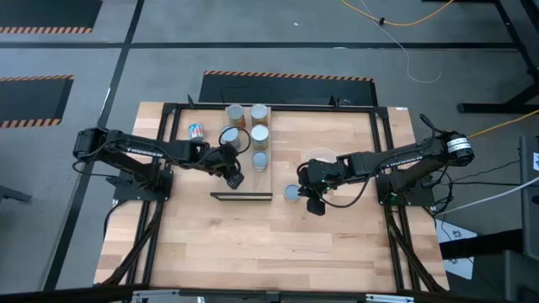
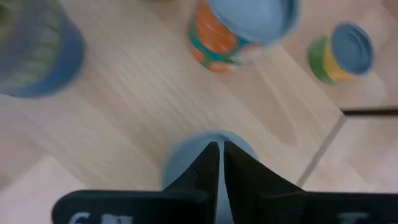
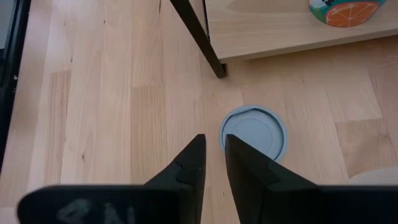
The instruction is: Pick and place cans onto a shelf
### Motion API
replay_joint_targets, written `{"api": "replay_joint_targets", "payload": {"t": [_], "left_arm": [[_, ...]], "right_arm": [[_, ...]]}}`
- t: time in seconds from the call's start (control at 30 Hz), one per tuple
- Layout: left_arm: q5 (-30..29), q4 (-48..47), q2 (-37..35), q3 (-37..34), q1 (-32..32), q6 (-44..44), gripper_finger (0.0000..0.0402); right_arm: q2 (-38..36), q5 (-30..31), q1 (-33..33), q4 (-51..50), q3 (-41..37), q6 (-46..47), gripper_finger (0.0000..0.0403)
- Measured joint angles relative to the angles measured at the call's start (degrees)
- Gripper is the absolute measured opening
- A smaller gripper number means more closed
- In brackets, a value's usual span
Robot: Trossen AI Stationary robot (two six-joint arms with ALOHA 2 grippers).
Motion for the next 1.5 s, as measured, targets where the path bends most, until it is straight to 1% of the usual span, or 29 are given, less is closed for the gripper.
{"api": "replay_joint_targets", "payload": {"t": [0.2,0.43,0.7,0.9,1.07,1.13,1.27,1.37,1.5], "left_arm": [[-3.74,0.05,0.0,0.0,2.42,-0.13,0.0003],[-3.83,0.03,0.7,0.02,3.62,-0.15,0.0001],[-3.66,0.16,5.51,0.04,3.58,0.39,0.0001],[-0.8,0.16,5.73,0.07,3.58,2.0,0.0001],[3.4,0.23,5.34,0.13,3.31,2.25,0.0001],[4.22,0.18,5.35,0.13,2.79,2.25,0.0002],[4.24,0.22,5.35,0.13,1.83,2.25,0.0001],[2.93,0.23,5.11,0.13,1.79,2.45,0.0002],[2.7,0.45,3.0,0.13,2.1,4.15,0.0003]], "right_arm": [[0.0,0.0,0.02,0.0,0.0,-0.01,0.0066],[0.0,0.0,0.0,0.0,0.0,-0.02,0.0066],[0.0,0.0,0.01,0.02,0.0,-0.02,0.0066],[0.01,0.0,0.01,0.02,0.0,-0.51,0.0066],[0.01,-0.01,0.01,0.42,0.0,-1.33,0.0066],[0.01,-0.01,0.01,0.47,0.0,-1.33,0.0066],[0.0,-0.01,0.02,0.48,0.0,-1.33,0.0066],[0.0,-0.02,0.02,0.5,0.02,-1.22,0.0066],[0.0,-0.02,0.01,0.5,0.02,-1.22,0.0066]]}}
